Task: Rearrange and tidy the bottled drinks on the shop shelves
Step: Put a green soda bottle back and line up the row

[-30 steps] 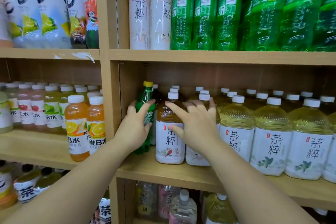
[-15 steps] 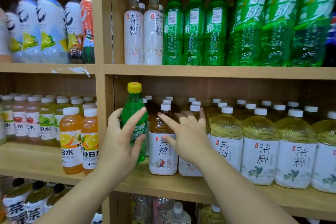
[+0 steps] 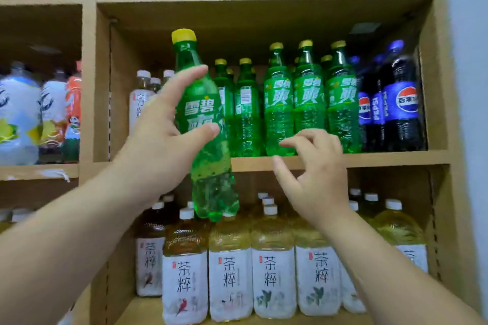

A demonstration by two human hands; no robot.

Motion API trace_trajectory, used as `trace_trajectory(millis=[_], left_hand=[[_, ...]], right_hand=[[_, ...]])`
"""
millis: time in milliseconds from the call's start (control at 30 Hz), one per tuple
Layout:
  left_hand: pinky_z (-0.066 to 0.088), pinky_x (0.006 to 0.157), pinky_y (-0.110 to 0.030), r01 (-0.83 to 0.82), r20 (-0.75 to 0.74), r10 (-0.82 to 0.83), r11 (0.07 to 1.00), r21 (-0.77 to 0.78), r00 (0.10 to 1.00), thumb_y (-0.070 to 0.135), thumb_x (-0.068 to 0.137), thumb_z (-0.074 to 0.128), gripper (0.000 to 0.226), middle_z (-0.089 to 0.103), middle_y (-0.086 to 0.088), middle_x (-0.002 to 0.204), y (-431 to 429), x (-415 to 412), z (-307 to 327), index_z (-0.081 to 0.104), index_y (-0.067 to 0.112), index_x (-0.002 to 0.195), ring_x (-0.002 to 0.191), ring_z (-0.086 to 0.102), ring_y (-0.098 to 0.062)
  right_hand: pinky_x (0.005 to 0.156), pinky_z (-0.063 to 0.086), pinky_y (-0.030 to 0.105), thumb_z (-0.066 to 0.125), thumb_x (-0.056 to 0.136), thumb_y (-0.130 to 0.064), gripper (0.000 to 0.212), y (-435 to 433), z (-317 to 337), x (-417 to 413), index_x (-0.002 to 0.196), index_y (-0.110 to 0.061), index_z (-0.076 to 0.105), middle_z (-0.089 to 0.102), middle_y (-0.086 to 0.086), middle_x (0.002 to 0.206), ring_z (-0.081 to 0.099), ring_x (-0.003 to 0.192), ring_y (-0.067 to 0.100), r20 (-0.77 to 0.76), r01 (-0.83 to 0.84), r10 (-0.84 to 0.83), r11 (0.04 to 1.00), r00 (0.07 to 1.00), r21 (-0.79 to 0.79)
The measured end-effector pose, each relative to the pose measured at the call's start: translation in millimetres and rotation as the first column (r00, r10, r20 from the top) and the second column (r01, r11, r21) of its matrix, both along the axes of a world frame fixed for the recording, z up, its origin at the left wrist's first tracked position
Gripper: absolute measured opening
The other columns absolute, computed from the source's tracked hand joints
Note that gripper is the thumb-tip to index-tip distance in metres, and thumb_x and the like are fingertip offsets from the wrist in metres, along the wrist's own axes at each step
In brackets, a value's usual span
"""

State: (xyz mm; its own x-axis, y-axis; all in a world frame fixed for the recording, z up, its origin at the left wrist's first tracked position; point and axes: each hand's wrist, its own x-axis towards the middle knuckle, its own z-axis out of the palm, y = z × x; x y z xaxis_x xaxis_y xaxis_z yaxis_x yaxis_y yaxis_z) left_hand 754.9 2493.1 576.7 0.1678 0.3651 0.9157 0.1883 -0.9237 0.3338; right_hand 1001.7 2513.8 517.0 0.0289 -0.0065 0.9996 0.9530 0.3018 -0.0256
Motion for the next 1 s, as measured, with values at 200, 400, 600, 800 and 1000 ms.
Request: trace_trajectory(millis=[200,400,600,800,1000], left_hand=[[0.05,0.05,-0.032,-0.061,0.012,0.062,0.997,-0.052,0.998,0.022,0.092,0.07,0.067,0.048,-0.002,0.136,40,44,72,0.041,0.065,0.135,0.057,0.055,-0.015],[0.041,0.042,-0.024,-0.143,-0.019,0.142,0.979,-0.148,0.99,0.019,0.096,0.064,0.063,0.043,-0.012,0.15,77,78,93,0.041,0.054,0.142,0.046,0.046,-0.01],[0.041,0.038,-0.015,-0.142,-0.112,0.127,0.98,-0.138,0.986,0.016,0.101,0.06,0.065,0.03,-0.013,0.155,86,98,89,0.034,0.054,0.146,0.051,0.04,-0.01],[0.058,0.087,-0.043,-0.114,-0.078,0.104,0.986,-0.124,0.991,0.03,0.097,0.067,0.081,0.024,-0.003,0.165,101,103,72,0.015,0.056,0.153,0.121,0.059,-0.03],[0.055,0.092,-0.048,-0.203,-0.139,0.183,0.969,-0.143,0.973,0.04,0.088,0.076,0.103,0.034,-0.006,0.161,110,93,40,0.0,0.05,0.157,0.125,0.057,-0.04]], right_hand=[[0.114,0.03,0.054,0.063,0.09,-0.054,0.055,-2,43,63,0.139,-0.031,0.052,0.034,0.016,0.154,0.029,0.141,0.039,-0.253,0.194,-0.263,0.944,0.931,-0.267],[0.108,0.043,0.052,0.056,0.098,-0.049,0.078,-2,56,83,0.159,-0.039,0.008,0.019,0.015,0.166,0.037,0.143,0.039,-0.312,0.065,-0.24,0.876,0.919,-0.479],[0.073,0.043,0.038,0.048,0.105,-0.032,0.084,-1,68,95,0.161,-0.024,-0.015,0.064,0.016,0.117,0.054,0.085,0.029,-0.306,0.136,-0.368,0.805,0.878,-0.577],[0.068,0.041,0.035,0.046,0.106,-0.035,0.079,0,70,98,0.162,-0.017,-0.008,0.065,0.015,0.116,0.052,0.084,0.027,-0.284,0.158,-0.396,0.781,0.873,-0.605],[0.07,0.042,0.035,0.049,0.105,-0.039,0.08,-2,72,98,0.162,-0.019,-0.004,0.064,0.014,0.118,0.051,0.085,0.025,-0.289,0.121,-0.36,0.787,0.887,-0.606]])
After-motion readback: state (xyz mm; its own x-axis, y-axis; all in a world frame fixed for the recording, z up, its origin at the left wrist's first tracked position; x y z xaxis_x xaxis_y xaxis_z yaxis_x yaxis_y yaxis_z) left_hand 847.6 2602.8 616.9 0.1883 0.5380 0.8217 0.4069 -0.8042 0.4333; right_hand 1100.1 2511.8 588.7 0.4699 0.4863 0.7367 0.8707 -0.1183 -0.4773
